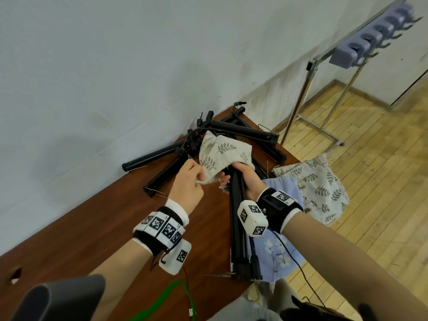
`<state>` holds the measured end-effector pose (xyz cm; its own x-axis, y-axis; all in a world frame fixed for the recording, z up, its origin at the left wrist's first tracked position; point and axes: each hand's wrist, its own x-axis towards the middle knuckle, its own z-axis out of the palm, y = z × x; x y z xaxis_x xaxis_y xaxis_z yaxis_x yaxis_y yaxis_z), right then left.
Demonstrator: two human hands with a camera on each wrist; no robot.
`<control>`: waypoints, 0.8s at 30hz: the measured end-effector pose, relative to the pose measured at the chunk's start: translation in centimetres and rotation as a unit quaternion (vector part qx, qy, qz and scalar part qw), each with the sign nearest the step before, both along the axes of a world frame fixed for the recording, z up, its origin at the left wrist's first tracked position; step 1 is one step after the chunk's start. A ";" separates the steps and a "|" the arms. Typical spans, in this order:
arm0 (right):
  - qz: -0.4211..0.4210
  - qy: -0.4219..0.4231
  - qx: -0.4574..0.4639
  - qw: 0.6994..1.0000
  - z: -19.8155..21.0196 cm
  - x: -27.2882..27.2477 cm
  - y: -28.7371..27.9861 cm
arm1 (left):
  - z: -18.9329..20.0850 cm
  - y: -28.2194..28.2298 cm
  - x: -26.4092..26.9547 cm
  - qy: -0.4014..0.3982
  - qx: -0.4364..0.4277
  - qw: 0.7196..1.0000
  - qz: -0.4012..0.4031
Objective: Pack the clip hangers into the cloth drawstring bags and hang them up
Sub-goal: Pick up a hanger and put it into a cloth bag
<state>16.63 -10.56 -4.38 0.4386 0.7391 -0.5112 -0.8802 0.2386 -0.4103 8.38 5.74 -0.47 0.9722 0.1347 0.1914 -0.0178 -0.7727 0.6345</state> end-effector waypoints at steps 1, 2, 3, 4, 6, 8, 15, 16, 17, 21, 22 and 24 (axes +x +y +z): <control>-0.008 0.001 0.003 1.000 0.1 0.0 -0.1 | 0.0 0.5 -0.1 0.002 -0.007 1.000 0.018; -0.014 0.005 0.004 1.000 0.2 0.0 -0.1 | 0.1 0.9 -0.1 0.010 -0.015 0.999 0.029; -0.022 0.008 -0.002 1.000 0.4 -0.1 -0.1 | 0.3 1.2 -0.2 0.016 -0.023 0.999 0.022; -0.036 0.007 -0.012 0.999 0.5 -0.1 0.1 | 0.5 1.2 -0.2 0.025 -0.033 0.999 -0.003; -0.079 -0.009 -0.050 0.996 0.7 0.0 0.5 | 1.2 0.3 -0.5 0.060 -0.063 0.994 -0.067; -0.090 -0.015 -0.076 0.993 0.8 0.3 0.7 | 1.8 -0.8 -0.6 0.112 -0.082 0.985 -0.099; -0.010 -0.009 -0.131 0.991 0.8 -0.6 0.5 | 3.0 -0.9 1.2 0.312 -0.268 0.905 -0.106; 0.009 -0.017 -0.150 0.988 0.9 -0.8 0.5 | 3.5 -1.0 1.1 0.326 -0.291 0.890 -0.131; 0.024 -0.027 -0.167 0.985 1.3 -0.8 0.5 | 3.9 -1.2 1.0 0.337 -0.315 0.874 -0.154; 0.072 -0.021 -0.194 0.978 1.9 -1.5 0.7 | 4.8 -1.8 0.2 0.382 -0.313 0.845 -0.202; 0.081 -0.028 -0.193 0.978 1.3 -1.8 0.7 | 4.7 -1.6 0.0 0.382 -0.326 0.845 -0.182; 0.115 -0.011 -0.216 0.970 1.3 -2.6 0.9 | 4.0 -0.3 -0.1 0.361 -0.378 0.850 -0.072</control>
<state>14.04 -9.63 -3.11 0.3021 0.5382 -0.7868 -0.8797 -0.1605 -0.4476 8.25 5.48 3.55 0.8164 -0.1767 -0.5498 0.5267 -0.1623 0.8344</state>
